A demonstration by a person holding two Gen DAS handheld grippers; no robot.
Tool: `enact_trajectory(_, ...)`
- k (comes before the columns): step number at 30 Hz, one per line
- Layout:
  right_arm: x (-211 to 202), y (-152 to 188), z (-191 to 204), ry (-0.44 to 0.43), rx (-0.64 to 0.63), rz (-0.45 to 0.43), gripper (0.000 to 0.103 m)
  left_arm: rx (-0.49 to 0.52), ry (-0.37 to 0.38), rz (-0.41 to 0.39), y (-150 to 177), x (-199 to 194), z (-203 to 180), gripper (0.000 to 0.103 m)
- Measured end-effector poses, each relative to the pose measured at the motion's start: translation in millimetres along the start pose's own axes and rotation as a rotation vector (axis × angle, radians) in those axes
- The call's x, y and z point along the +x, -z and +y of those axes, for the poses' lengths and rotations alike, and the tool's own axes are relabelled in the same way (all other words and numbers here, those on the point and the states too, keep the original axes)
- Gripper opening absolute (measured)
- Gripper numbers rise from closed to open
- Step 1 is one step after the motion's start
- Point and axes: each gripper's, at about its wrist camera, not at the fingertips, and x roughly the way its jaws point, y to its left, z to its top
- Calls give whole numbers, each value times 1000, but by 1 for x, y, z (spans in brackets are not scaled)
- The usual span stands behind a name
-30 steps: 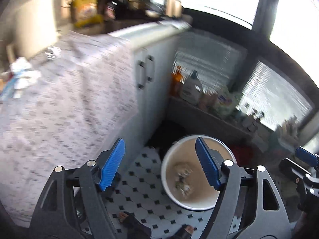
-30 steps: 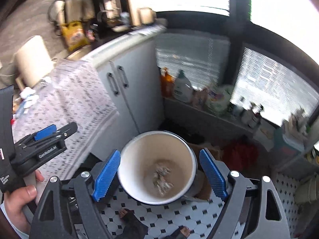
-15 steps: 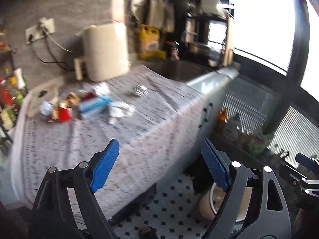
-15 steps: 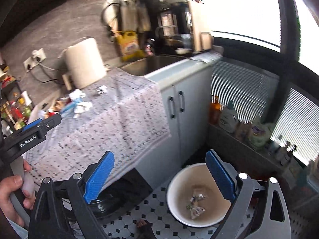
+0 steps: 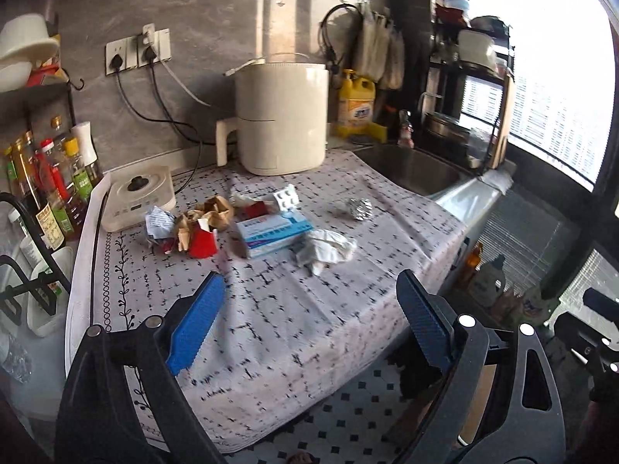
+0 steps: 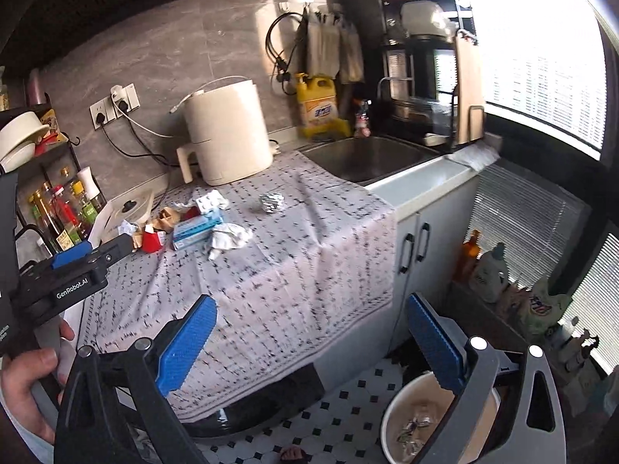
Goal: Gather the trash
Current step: 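Bring both tools back over the counter, then grasp the brown paper with the left tool while the right tool grasps the crumpled tissue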
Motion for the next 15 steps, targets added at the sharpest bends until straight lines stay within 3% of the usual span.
enact_trajectory(15, 80, -24, 67, -25, -32, 65, 94, -91, -63, 63, -7, 64, 93, 89)
